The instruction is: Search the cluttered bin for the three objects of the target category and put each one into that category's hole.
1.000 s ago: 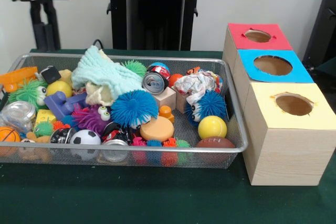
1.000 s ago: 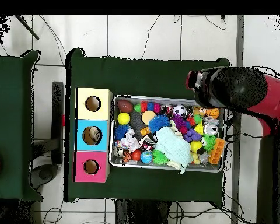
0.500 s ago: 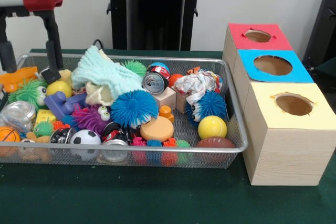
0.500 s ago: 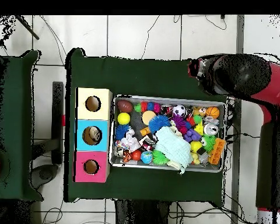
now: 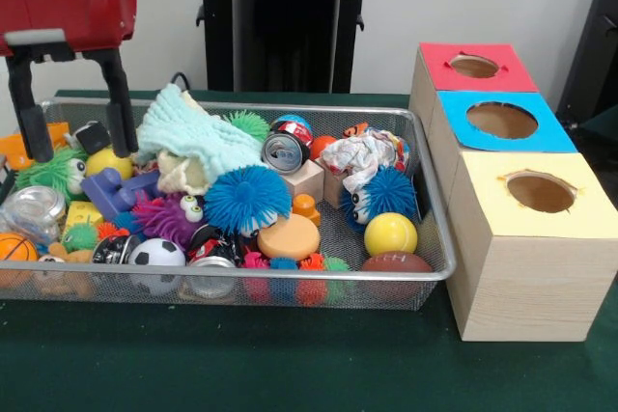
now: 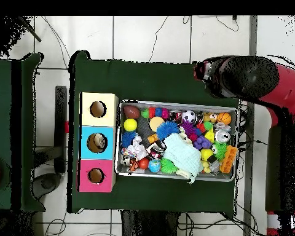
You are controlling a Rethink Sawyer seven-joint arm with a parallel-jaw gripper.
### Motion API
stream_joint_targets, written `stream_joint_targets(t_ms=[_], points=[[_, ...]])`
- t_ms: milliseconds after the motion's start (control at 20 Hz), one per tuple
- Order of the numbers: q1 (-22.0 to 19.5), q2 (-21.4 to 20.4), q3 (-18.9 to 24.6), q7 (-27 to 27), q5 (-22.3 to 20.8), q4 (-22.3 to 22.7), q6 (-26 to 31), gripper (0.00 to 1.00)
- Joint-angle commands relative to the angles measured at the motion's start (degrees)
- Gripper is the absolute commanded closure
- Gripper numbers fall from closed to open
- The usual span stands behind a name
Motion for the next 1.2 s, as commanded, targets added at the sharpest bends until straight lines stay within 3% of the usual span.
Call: stream_joint_targets(t_ms=[50, 700, 1200], points=[[-0.48, 2.77, 4.20, -16.92, -4.78, 1.85, 0.46, 0.00], [-3.93, 1.61, 5.28, -20.93, -8.14, 2.46, 1.31, 0.00], [-4.97, 2.27, 6.14, -21.05, -9.88, 2.26, 1.52, 0.00]])
